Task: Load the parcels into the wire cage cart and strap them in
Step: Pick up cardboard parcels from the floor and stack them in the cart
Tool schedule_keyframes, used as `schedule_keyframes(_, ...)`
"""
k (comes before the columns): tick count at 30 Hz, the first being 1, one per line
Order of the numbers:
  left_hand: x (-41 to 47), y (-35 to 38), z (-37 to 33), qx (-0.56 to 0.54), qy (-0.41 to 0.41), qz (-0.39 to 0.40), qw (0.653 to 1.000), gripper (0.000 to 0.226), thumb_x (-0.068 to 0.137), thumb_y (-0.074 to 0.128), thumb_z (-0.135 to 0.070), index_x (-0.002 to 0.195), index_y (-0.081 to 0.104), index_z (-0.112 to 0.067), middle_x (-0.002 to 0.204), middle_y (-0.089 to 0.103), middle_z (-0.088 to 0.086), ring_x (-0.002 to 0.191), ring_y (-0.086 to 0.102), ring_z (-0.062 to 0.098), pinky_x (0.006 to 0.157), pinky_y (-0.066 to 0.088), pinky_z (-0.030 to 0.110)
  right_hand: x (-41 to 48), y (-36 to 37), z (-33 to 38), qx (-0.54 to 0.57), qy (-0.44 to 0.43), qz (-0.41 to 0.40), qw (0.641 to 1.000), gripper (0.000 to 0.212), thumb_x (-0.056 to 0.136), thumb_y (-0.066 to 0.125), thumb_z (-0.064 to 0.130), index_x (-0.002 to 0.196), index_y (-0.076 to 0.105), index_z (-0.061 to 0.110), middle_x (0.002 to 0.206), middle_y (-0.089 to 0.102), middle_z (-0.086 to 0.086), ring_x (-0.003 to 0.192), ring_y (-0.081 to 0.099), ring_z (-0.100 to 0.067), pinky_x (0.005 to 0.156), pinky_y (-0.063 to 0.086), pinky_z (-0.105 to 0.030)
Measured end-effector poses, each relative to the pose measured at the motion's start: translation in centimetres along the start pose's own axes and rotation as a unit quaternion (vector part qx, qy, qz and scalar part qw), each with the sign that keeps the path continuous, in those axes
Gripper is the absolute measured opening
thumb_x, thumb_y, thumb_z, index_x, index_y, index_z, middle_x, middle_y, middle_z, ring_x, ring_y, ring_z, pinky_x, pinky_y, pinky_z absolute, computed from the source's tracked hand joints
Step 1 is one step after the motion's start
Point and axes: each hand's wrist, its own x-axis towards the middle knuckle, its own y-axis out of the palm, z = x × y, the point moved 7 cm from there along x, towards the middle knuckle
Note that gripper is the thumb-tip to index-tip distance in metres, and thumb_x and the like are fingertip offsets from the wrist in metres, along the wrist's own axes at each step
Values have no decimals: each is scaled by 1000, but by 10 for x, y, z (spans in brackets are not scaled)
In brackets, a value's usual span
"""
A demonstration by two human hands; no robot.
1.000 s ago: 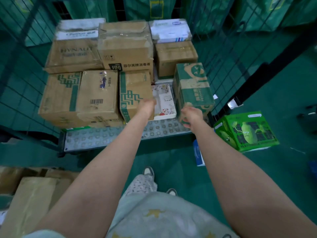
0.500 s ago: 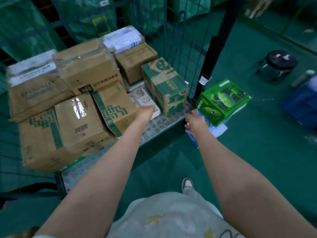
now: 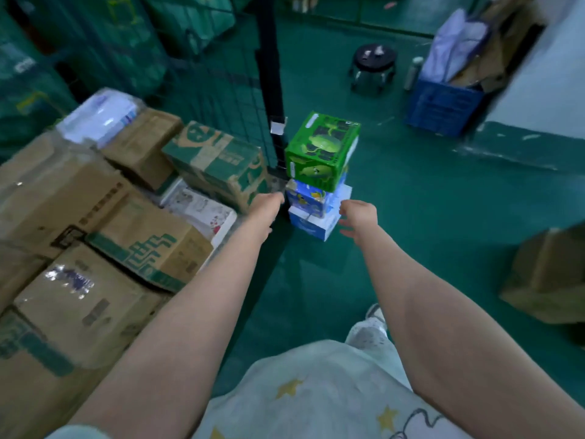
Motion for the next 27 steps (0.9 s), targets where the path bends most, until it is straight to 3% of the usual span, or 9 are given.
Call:
schedule_keyframes(3,-9,35,-5,20,6,44,999,5,93,45,-18,93,48,-14,99,47,6,90,43,22,78,34,31,-5,-42,-12,28,9,-48,998,27,89,47,9,111,62,3,81,53,-7,66,53,-19,69,45,-32)
schedule_keyframes(5,-17,58,-12,29,25,67,997,17,93,45,-15,76,48,-16,78,56,2,73,53,18,64,33,26,-7,-70,-17,42,14,-76,996,30,88,47,8,113,62,2,78,52,-5,76,52,-22,70,47,-33)
schedule_keyframes(7,-31,85,-21,55,47,86,994,26,93,44,-12,67,43,-17,62,52,0,56,50,13,56,27,23,-13,-96,-21,67,19,-98,993,30,90,45,8,114,62,4,88,54,-6,81,52,-21,74,50,-36)
schedule_keyframes(11,-62,148,-30,103,75,137,982,15,91,47,-15,76,47,-16,77,43,3,79,44,21,62,31,27,-24,-144,-42,109,38,-151,982,31,91,43,8,116,60,1,110,64,-16,102,63,-31,91,51,-41)
schedule_keyframes(15,-93,208,-30,125,81,188,971,6,92,47,-17,98,47,-14,98,42,4,90,40,21,74,33,30,-38,-207,-64,145,59,-190,969,28,93,42,9,114,61,10,127,59,-12,119,56,-29,94,49,-39)
schedule_keyframes(18,-119,252,-26,145,77,203,965,3,92,47,-17,94,48,-15,89,44,3,91,40,22,80,34,31,-49,-272,-83,156,63,-228,959,30,94,41,8,117,60,7,128,58,-15,116,58,-31,94,50,-39)
schedule_keyframes(21,-149,300,-19,171,76,227,956,15,93,46,-17,78,45,-17,78,40,-1,92,39,22,82,36,33,-64,-334,-103,174,68,-258,948,27,96,44,11,117,60,10,123,60,-14,94,59,-26,87,50,-36)
schedule_keyframes(24,-183,350,-18,178,81,260,946,4,94,45,-16,91,47,-15,95,45,2,96,43,23,93,38,39,-75,-390,-120,194,76,-287,935,25,96,46,12,117,60,11,120,62,-12,106,61,-26,90,51,-36)
schedule_keyframes(27,-219,404,-15,197,92,288,933,15,93,45,-15,78,44,-18,80,40,0,84,42,21,88,37,36,-85,-448,-137,204,82,-308,926,26,95,47,13,119,60,12,112,61,-9,96,58,-23,88,51,-35)
